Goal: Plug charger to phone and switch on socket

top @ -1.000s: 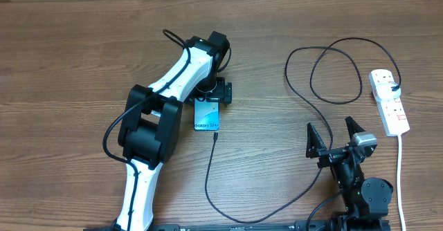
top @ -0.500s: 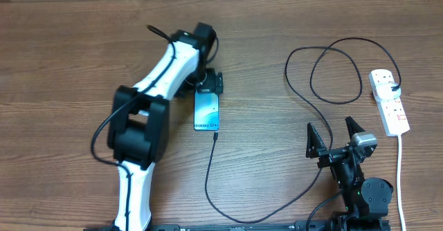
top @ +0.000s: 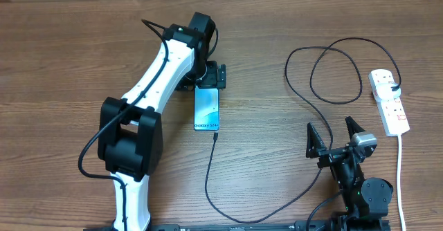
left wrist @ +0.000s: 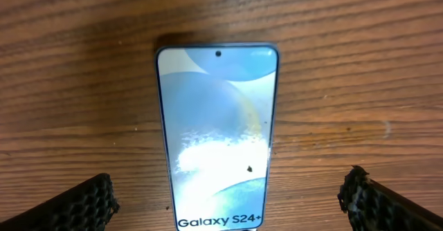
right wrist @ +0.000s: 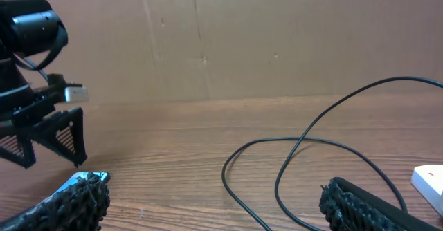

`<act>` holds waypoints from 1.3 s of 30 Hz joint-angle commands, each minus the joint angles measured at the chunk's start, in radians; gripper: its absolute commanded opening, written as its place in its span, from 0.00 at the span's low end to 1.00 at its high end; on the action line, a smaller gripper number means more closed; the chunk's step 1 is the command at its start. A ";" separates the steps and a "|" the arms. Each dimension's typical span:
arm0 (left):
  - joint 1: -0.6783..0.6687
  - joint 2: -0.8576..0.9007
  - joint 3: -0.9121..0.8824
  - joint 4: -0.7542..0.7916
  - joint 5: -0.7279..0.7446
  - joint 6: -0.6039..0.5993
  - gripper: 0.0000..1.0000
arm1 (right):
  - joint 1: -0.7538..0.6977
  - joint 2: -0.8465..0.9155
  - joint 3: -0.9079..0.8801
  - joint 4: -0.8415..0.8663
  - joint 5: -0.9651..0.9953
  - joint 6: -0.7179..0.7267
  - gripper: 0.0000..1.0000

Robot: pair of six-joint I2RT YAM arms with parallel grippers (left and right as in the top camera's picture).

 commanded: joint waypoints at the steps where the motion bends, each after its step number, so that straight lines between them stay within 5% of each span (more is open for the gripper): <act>1: -0.012 0.036 -0.032 0.004 0.016 -0.012 1.00 | 0.006 -0.009 -0.010 0.005 0.002 -0.004 1.00; 25: -0.040 0.042 -0.283 0.279 -0.029 -0.082 1.00 | 0.006 -0.009 -0.010 0.005 0.002 -0.003 1.00; 39: -0.041 0.042 -0.288 0.281 -0.032 -0.082 1.00 | 0.006 -0.009 -0.010 0.005 0.002 -0.003 1.00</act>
